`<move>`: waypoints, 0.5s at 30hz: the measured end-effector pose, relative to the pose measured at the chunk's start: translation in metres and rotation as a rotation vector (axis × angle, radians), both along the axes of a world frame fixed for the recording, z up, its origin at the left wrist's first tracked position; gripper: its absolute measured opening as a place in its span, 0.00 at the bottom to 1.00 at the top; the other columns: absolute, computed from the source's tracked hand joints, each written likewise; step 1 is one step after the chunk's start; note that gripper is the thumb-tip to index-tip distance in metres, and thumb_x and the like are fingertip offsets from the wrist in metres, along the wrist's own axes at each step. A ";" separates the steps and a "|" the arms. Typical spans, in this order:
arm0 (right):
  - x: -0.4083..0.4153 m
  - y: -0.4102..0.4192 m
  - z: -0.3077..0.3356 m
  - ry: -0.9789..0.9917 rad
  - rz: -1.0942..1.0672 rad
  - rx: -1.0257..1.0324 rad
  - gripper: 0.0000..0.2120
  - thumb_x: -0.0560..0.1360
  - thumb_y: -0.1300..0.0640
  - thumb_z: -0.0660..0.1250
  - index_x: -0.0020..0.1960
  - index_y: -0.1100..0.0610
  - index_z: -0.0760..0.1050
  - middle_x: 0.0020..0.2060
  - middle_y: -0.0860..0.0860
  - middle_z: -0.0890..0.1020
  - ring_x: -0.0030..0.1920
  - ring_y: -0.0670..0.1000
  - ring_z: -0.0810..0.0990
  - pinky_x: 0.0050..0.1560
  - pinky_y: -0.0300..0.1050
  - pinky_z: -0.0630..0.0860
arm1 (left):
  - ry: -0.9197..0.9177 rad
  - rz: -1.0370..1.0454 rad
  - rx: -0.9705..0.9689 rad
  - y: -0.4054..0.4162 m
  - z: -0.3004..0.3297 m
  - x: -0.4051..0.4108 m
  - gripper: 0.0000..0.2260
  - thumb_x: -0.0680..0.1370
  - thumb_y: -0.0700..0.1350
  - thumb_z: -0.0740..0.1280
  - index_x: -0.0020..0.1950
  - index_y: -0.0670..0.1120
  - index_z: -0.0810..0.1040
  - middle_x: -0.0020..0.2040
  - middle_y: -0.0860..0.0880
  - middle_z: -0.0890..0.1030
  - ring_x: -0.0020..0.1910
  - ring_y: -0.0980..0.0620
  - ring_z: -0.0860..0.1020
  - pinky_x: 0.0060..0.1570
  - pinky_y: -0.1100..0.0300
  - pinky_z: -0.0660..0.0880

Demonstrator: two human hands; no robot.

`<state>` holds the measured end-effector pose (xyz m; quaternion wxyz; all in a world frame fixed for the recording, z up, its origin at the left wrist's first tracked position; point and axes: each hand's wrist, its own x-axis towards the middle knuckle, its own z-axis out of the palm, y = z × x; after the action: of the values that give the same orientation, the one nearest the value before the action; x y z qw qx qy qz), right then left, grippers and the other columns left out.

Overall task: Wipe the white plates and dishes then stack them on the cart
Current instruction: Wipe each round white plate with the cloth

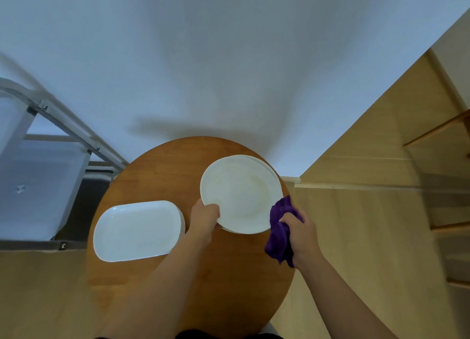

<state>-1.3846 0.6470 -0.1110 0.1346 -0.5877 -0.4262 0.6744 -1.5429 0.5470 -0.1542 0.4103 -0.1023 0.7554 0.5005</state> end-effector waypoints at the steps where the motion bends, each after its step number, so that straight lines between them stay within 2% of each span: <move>1: 0.001 -0.001 0.001 0.024 -0.010 -0.016 0.15 0.73 0.64 0.65 0.59 0.57 0.72 0.42 0.54 0.76 0.38 0.52 0.75 0.27 0.39 0.73 | -0.026 0.044 0.012 0.000 0.001 0.000 0.17 0.75 0.32 0.58 0.60 0.47 0.69 0.57 0.46 0.74 0.56 0.45 0.72 0.39 0.58 0.76; 3: 0.000 -0.005 0.002 0.072 -0.037 -0.042 0.18 0.73 0.65 0.64 0.63 0.59 0.71 0.45 0.55 0.75 0.38 0.51 0.75 0.27 0.39 0.73 | -0.057 0.131 0.032 0.001 0.002 -0.001 0.15 0.76 0.33 0.58 0.59 0.48 0.70 0.59 0.45 0.75 0.56 0.45 0.72 0.49 0.53 0.76; 6: -0.002 -0.012 0.008 0.112 -0.086 -0.066 0.19 0.74 0.65 0.63 0.64 0.58 0.70 0.49 0.57 0.76 0.40 0.52 0.75 0.29 0.40 0.74 | -0.183 0.268 0.172 0.003 0.008 -0.001 0.13 0.80 0.42 0.59 0.65 0.48 0.67 0.58 0.45 0.75 0.57 0.44 0.74 0.58 0.45 0.75; 9: -0.005 -0.020 0.020 0.146 -0.152 -0.030 0.14 0.74 0.65 0.62 0.59 0.57 0.71 0.43 0.54 0.76 0.39 0.51 0.75 0.30 0.40 0.74 | -0.306 0.355 0.307 0.001 0.016 0.002 0.11 0.81 0.49 0.59 0.63 0.52 0.66 0.57 0.46 0.76 0.57 0.43 0.75 0.57 0.41 0.75; 12: -0.006 -0.028 0.041 0.165 -0.200 0.177 0.16 0.74 0.65 0.62 0.59 0.51 0.72 0.36 0.48 0.76 0.36 0.47 0.76 0.31 0.39 0.75 | -0.336 0.383 0.423 -0.010 0.028 0.005 0.11 0.80 0.51 0.60 0.62 0.54 0.69 0.57 0.47 0.78 0.56 0.43 0.76 0.55 0.41 0.76; 14: -0.011 -0.028 0.060 0.137 -0.106 0.370 0.22 0.75 0.63 0.63 0.62 0.41 0.68 0.36 0.43 0.77 0.35 0.43 0.77 0.37 0.40 0.77 | -0.327 0.369 0.521 -0.020 0.041 0.006 0.12 0.80 0.54 0.59 0.63 0.55 0.71 0.56 0.47 0.79 0.55 0.43 0.77 0.51 0.43 0.78; 15: -0.015 -0.027 0.069 0.093 0.027 0.470 0.23 0.75 0.60 0.64 0.63 0.39 0.66 0.41 0.42 0.78 0.40 0.43 0.78 0.44 0.45 0.78 | -0.331 0.354 0.587 -0.025 0.049 0.007 0.13 0.80 0.55 0.58 0.63 0.55 0.72 0.56 0.46 0.80 0.55 0.43 0.78 0.49 0.44 0.78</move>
<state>-1.4000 0.6196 -0.0418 0.2780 -0.5028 -0.5725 0.5849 -1.5363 0.5224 -0.1051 0.4457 -0.1889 0.4739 0.7356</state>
